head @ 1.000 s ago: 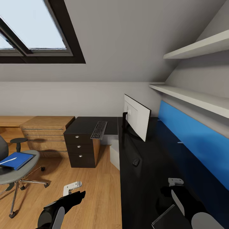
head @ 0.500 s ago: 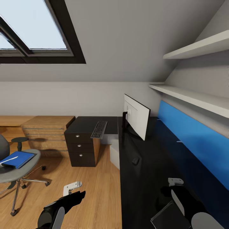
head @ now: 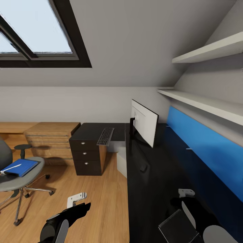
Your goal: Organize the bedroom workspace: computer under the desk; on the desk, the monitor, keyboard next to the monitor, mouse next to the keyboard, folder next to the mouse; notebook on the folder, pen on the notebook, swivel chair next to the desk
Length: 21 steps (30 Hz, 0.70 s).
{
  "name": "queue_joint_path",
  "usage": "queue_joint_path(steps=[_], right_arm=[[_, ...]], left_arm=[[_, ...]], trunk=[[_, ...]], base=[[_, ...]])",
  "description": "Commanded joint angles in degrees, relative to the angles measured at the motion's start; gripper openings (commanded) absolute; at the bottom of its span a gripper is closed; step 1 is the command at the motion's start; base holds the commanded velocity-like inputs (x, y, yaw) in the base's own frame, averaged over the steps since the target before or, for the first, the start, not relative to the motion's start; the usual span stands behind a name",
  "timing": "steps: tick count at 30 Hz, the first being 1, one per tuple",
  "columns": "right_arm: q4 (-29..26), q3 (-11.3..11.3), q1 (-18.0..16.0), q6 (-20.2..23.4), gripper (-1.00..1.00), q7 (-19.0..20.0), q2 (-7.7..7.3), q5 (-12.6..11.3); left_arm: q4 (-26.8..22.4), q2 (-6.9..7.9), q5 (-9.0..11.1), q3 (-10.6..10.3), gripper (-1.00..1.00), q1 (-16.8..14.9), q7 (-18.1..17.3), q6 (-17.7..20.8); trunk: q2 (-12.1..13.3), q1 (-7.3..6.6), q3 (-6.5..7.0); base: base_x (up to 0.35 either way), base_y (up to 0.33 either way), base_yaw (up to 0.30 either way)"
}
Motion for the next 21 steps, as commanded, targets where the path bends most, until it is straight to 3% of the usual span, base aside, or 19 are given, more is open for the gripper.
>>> queue_joint_path(steps=[1,21], right_arm=[[-0.10,0.00,-0.02,0.29,1.00,-0.21,0.00,-0.27],[-0.09,0.00,-0.02,0.28,1.00,-0.24,0.03,-0.27]], left_arm=[[-0.07,-0.04,0.61,0.06,1.00,-0.03,0.43,0.26],[-0.07,-0.04,0.62,0.06,1.00,-0.02,0.43,0.26]], trunk=[[-0.07,-0.01,-0.09],[-0.07,-0.01,-0.09]], base=[[-0.213,0.000,0.000],[-0.105,0.000,0.000]])
